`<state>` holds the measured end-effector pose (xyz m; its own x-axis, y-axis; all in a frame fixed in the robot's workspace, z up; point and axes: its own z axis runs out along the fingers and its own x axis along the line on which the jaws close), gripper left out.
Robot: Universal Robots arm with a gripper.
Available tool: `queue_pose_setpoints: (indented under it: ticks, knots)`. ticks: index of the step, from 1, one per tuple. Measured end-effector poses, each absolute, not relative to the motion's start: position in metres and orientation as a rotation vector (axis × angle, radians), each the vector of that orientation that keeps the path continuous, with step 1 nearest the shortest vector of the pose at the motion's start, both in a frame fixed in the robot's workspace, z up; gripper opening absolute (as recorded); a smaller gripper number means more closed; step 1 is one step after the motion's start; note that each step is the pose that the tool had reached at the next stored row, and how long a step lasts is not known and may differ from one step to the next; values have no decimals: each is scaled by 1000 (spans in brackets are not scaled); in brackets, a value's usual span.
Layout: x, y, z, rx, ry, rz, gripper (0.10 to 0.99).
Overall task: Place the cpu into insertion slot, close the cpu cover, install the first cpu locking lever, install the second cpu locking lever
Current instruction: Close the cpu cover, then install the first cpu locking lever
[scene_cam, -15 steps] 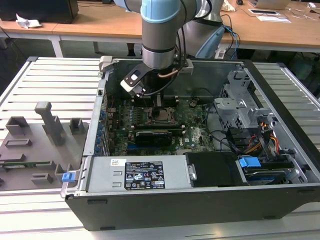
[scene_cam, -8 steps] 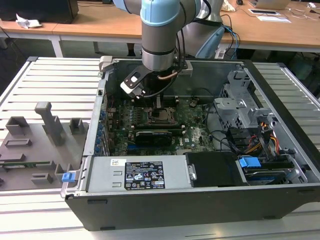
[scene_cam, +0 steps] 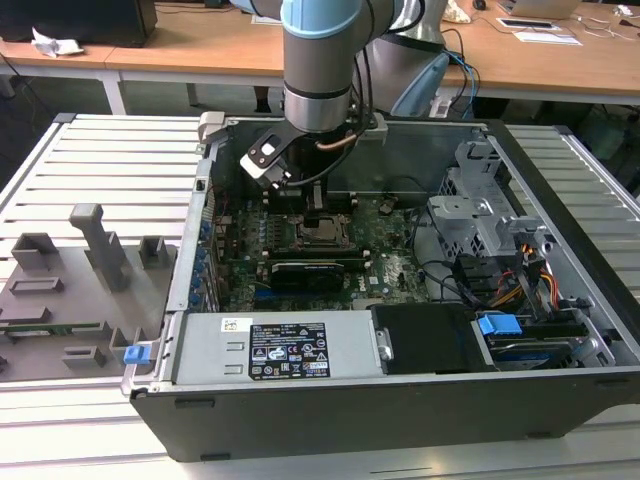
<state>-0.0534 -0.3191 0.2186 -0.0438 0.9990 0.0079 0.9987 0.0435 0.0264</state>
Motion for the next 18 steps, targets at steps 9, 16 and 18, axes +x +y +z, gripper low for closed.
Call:
queue_pose_setpoints:
  ticks: [9, 16, 18]
  knots:
    - [-47, -319, 219, 2164, 2260, 38, 106]
    - [-41, -319, 219, 2164, 2260, 38, 106]
    - [-41, -319, 219, 2164, 2260, 38, 106]
